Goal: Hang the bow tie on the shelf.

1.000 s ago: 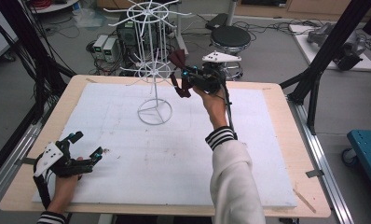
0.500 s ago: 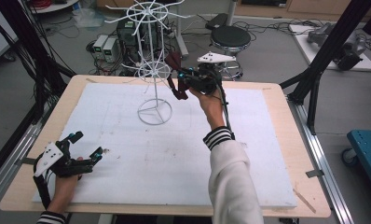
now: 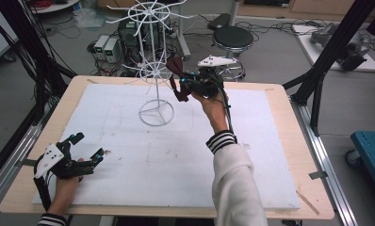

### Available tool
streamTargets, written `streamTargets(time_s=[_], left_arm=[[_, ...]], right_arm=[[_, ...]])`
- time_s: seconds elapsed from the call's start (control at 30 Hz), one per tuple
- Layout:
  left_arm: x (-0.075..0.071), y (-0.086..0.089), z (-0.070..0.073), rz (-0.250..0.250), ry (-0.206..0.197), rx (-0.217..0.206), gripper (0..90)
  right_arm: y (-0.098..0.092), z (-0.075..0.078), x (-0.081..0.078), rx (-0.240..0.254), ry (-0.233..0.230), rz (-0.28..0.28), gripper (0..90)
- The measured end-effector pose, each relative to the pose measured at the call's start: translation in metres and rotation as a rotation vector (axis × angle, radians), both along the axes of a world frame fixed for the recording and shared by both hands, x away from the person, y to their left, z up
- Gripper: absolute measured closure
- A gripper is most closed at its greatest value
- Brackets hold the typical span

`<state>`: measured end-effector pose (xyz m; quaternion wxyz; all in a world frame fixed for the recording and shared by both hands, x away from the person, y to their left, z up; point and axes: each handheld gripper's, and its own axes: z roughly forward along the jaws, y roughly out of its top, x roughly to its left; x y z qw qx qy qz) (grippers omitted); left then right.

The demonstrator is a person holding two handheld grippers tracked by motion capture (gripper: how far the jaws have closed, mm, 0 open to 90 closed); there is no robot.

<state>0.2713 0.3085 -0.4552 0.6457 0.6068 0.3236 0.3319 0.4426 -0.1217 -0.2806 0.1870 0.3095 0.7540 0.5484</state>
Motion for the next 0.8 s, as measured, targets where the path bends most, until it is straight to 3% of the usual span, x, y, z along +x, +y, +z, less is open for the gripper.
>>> streamTargets(time_s=[0.57,0.8], left_arm=[[0.0001,0.0000,-0.0001,0.001,-0.003,0.000,1.7],[0.0002,0.0001,-0.0001,0.002,-0.002,-0.002,1.7]], right_arm=[[0.0005,-0.0091,0.0018,-0.039,0.070,0.029,75.6],[0.0004,-0.0102,0.0029,-0.048,0.078,0.050,69.7]])
